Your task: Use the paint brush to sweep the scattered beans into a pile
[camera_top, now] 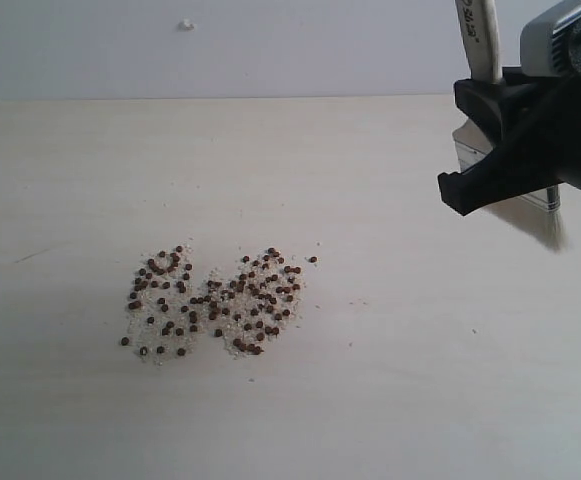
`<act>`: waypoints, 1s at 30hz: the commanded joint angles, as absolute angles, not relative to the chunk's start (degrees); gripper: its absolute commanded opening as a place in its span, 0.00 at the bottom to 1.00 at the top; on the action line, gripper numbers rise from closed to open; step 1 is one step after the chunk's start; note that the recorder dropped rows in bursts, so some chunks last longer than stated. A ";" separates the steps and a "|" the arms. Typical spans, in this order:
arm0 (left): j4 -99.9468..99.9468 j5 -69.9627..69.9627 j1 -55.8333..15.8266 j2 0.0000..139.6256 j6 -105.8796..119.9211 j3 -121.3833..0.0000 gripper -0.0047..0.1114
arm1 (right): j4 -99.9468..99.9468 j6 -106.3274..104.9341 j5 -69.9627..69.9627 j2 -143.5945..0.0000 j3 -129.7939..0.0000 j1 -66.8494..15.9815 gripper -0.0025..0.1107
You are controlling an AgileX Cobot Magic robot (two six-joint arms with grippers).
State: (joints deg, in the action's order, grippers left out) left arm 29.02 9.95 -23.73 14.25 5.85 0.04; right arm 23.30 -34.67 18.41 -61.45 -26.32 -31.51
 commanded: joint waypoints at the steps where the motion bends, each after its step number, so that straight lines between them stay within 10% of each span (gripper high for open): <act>1: 28.66 9.72 -20.88 10.71 5.74 0.00 0.04 | 22.34 -34.19 19.79 -61.14 -26.18 -31.31 0.02; 23: 28.66 8.67 -7.96 0.85 5.74 0.00 0.04 | 22.10 -34.15 17.59 -61.14 -26.18 -31.31 0.02; 30: 0.38 7.12 -7.96 0.00 5.74 0.00 0.04 | 22.10 -34.28 19.08 -61.14 -26.18 -31.31 0.02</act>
